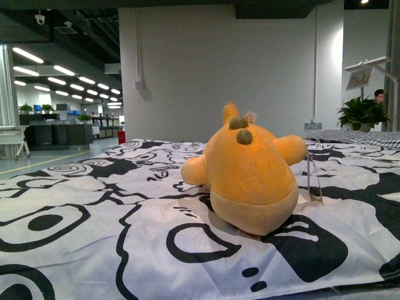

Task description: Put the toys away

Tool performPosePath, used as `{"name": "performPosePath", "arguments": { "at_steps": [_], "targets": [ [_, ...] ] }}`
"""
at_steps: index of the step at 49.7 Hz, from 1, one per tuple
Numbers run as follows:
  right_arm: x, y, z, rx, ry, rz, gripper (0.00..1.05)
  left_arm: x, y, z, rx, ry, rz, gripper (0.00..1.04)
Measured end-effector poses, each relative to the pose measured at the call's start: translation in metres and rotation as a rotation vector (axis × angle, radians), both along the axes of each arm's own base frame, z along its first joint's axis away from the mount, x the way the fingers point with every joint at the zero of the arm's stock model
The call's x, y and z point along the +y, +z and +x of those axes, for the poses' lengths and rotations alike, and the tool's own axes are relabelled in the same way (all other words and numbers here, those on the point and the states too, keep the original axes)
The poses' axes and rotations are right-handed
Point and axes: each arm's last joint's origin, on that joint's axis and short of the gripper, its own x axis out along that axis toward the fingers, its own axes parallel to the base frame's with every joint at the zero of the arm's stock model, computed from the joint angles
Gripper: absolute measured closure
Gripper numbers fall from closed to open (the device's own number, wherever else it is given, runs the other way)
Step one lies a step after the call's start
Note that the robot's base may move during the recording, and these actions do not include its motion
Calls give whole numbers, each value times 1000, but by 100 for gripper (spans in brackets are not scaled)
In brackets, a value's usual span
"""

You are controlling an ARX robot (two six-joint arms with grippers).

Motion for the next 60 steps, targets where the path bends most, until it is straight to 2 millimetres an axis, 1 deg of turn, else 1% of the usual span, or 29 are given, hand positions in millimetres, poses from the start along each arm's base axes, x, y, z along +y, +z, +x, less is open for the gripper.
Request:
{"name": "performPosePath", "arguments": {
  "at_steps": [6,13,22,30,36,44,46,50,60],
  "targets": [
    [6,27,19,-18,46,-2,0,0,0,0,0,0,0,6],
    [18,59,48,-26,102,-24,0,0,0,0,0,0,0,6],
    [36,86,78,-25,149,-57,0,0,0,0,0,0,0,6],
    [59,107,109,-8,186,-97,0,0,0,0,0,0,0,6],
    [76,114,131,17,197,-127,0,0,0,0,0,0,0,6],
    [101,117,158,60,209,-162,0,0,0,0,0,0,0,6],
    [111,116,167,76,214,-179,0,0,0,0,0,0,0,6],
    [127,111,179,111,232,-204,0,0,0,0,0,0,0,6],
    [153,96,198,179,246,-259,0,0,0,0,0,0,0,6]
  ]
}}
